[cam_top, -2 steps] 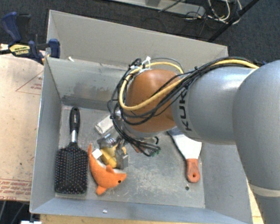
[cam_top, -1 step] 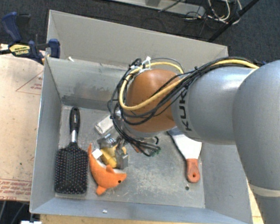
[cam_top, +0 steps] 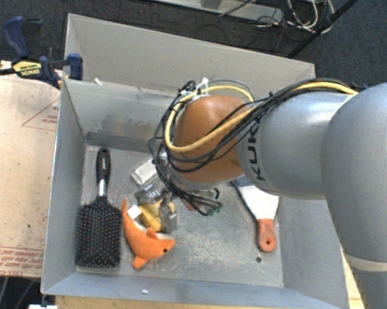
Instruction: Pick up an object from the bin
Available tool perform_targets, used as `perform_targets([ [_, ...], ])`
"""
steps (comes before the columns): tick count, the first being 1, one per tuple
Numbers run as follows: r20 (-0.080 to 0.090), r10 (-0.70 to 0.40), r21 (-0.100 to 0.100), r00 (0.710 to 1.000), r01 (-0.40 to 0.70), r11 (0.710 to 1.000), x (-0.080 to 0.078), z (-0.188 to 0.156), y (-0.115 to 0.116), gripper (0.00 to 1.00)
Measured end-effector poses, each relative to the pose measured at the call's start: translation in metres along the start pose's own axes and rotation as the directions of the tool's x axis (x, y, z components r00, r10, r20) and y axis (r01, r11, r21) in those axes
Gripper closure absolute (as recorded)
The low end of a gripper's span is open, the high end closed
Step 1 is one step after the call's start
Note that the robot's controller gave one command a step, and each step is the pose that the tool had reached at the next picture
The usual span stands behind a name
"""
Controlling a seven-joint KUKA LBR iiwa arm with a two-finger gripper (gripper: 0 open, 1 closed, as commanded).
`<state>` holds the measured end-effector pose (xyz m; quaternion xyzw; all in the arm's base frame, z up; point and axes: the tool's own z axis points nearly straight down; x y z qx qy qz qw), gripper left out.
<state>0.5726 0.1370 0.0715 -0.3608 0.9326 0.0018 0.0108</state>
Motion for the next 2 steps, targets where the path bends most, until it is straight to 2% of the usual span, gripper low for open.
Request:
perform_targets([
  [1, 0.004, 0.016, 0.0, 1.0, -0.016, 1.0, 0.0023, -0.105, 0.0008, 1.0],
  [2, 0.004, 0.017, 0.0, 1.0, -0.017, 1.0, 0.0023, -0.105, 0.0008, 1.0],
])
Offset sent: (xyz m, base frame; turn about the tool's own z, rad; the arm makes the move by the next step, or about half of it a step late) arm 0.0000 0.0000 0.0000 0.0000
